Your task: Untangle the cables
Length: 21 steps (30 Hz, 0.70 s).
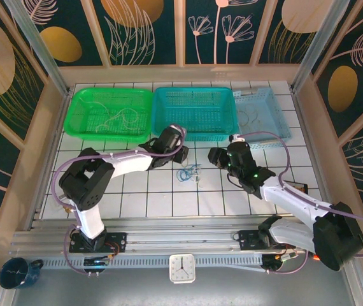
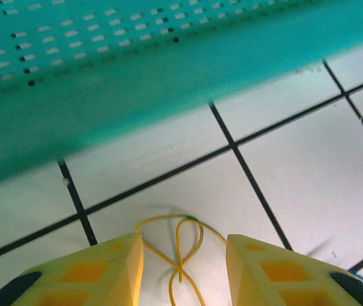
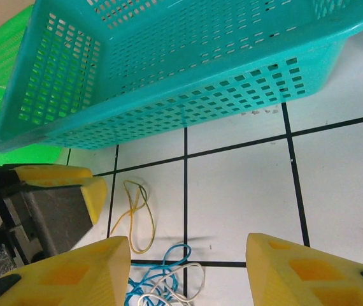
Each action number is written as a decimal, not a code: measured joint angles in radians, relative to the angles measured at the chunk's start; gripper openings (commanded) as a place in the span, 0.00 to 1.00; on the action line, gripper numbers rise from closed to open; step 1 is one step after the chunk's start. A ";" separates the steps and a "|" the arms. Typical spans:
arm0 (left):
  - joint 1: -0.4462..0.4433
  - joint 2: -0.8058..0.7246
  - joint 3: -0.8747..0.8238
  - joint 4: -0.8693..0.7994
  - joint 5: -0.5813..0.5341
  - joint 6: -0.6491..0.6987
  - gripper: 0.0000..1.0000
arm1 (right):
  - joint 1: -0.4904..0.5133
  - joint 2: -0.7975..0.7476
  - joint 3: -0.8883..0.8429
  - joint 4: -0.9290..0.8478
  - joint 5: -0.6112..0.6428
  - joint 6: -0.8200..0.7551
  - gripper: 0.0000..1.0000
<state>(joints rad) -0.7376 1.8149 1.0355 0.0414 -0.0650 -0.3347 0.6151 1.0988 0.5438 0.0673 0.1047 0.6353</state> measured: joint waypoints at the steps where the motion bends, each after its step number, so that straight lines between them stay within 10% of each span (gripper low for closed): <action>1: -0.005 0.000 -0.006 -0.003 0.000 0.000 0.42 | 0.000 0.000 0.000 0.003 0.000 0.000 0.52; 21: -0.028 0.088 -0.003 -0.018 -0.083 -0.029 0.27 | 0.000 0.015 0.000 0.023 -0.019 0.000 0.52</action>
<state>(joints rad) -0.7654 1.9026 1.0321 0.0235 -0.1482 -0.3637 0.6151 1.1137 0.5438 0.0906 0.0853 0.6357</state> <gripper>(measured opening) 0.294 0.515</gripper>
